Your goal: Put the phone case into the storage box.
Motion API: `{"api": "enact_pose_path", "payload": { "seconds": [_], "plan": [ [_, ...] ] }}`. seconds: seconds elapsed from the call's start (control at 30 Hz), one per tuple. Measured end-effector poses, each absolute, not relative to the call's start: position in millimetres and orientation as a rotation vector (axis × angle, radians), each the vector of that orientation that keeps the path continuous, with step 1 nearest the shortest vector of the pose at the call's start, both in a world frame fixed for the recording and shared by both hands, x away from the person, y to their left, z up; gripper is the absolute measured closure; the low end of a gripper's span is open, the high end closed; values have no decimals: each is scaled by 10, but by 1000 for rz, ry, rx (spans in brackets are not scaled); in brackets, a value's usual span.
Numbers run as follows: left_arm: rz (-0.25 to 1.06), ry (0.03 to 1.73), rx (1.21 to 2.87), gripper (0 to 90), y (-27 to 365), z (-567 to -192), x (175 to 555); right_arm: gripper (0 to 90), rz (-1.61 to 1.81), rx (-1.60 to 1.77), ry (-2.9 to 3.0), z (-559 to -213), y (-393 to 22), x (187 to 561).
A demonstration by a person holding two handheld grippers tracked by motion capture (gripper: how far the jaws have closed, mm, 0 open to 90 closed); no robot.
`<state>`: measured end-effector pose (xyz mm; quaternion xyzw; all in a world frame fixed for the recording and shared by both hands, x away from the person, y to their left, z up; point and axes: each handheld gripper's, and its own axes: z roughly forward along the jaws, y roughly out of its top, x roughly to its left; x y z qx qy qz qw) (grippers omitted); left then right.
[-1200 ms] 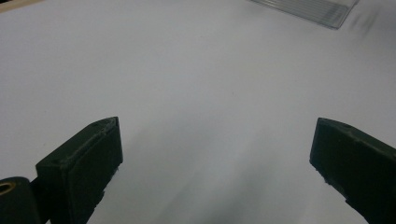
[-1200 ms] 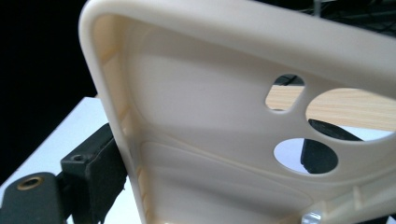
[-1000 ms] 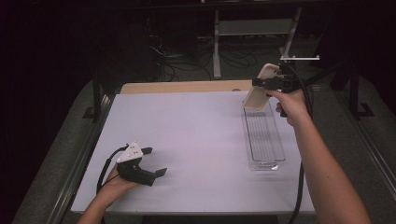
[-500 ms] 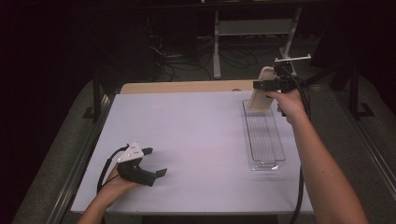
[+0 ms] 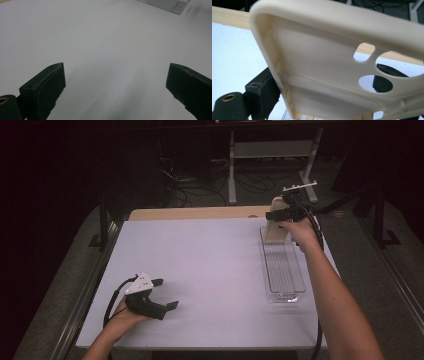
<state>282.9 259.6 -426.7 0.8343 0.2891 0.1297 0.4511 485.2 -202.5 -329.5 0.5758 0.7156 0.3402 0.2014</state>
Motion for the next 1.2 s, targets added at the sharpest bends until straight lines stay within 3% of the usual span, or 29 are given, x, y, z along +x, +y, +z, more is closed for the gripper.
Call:
{"api": "enact_pose_path", "payload": {
  "seconds": [1.2],
  "plan": [
    [289,737,2040,22,2575,-4297,2825,96,778,1670,2077,-3554,-1904,4983]
  ]
}}
